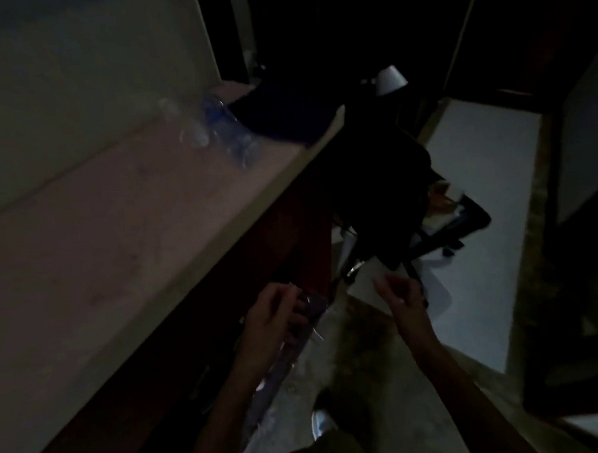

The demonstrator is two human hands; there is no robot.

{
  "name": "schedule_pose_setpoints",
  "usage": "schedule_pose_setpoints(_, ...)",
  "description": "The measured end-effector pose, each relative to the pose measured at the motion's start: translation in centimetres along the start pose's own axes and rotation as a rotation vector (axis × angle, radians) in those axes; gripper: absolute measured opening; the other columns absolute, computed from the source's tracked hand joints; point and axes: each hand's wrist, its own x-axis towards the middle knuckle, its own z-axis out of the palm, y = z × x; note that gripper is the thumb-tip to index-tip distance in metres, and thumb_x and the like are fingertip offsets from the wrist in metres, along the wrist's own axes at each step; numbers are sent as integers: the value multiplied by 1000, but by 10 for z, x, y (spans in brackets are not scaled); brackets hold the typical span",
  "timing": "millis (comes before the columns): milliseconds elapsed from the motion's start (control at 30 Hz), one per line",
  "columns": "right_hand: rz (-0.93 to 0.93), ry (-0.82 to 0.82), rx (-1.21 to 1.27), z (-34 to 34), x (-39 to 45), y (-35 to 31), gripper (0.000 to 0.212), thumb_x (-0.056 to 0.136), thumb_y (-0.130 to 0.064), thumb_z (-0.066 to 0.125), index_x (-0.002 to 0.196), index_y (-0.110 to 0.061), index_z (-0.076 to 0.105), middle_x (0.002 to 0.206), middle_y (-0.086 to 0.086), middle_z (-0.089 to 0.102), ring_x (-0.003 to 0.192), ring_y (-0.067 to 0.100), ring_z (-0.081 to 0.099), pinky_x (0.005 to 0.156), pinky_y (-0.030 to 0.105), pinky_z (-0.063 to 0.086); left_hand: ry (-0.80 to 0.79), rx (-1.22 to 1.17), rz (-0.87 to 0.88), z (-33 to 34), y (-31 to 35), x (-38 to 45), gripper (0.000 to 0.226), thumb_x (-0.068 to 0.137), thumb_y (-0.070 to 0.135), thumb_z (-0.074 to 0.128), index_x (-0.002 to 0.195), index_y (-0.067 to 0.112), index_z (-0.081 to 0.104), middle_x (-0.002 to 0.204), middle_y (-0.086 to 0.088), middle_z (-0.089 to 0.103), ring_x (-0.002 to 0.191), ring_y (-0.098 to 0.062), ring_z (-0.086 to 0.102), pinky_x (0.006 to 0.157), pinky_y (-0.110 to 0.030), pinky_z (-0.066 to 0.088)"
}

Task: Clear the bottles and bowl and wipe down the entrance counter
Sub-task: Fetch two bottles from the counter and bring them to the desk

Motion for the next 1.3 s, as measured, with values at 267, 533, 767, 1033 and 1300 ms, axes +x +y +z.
schedule_pose_setpoints(267,-398,-208,-38,96,108,-165,67,64,-69,70,112,-25,55,115,-8,52,109,11,53,89,28,48,480,129,348,-53,164,88,27,102,33,45,93,14,61,86,-4,69,64,-22,70,39,-27,45)
schedule_pose_setpoints(533,-573,-490,-324,196,162,-248,86,70,-67,68,133,-15,44,117,-15,39,120,18,40,96,30,41,890,428,66,-128,218,237,53,84,60,53,103,11,51,111,-23,61,99,-39,64,86,-52,55)
schedule_pose_setpoints(767,-551,-652,-681,256,165,-259,93,69,-67,69,131,-5,36,131,11,36,123,29,33,101,37,35,779,537,-222,-110,214,287,106,84,54,65,150,-9,11,155,-29,22,142,-36,32,111,-38,33)
schedule_pose_setpoints(1033,-327,-691,-589,282,167,-260,100,59,-51,79,139,-9,34,137,11,40,130,32,38,102,38,42,803,380,-210,-141,199,260,99,80,52,69,144,-12,31,144,-27,46,125,-34,53,99,-35,45)
schedule_pose_setpoints(1300,-263,-1049,-209,276,135,-245,63,59,-33,84,114,-15,59,111,14,65,97,33,68,76,46,60,1109,-228,119,-126,172,98,41,79,41,66,100,7,61,83,-11,59,62,-17,60,51,-28,48)
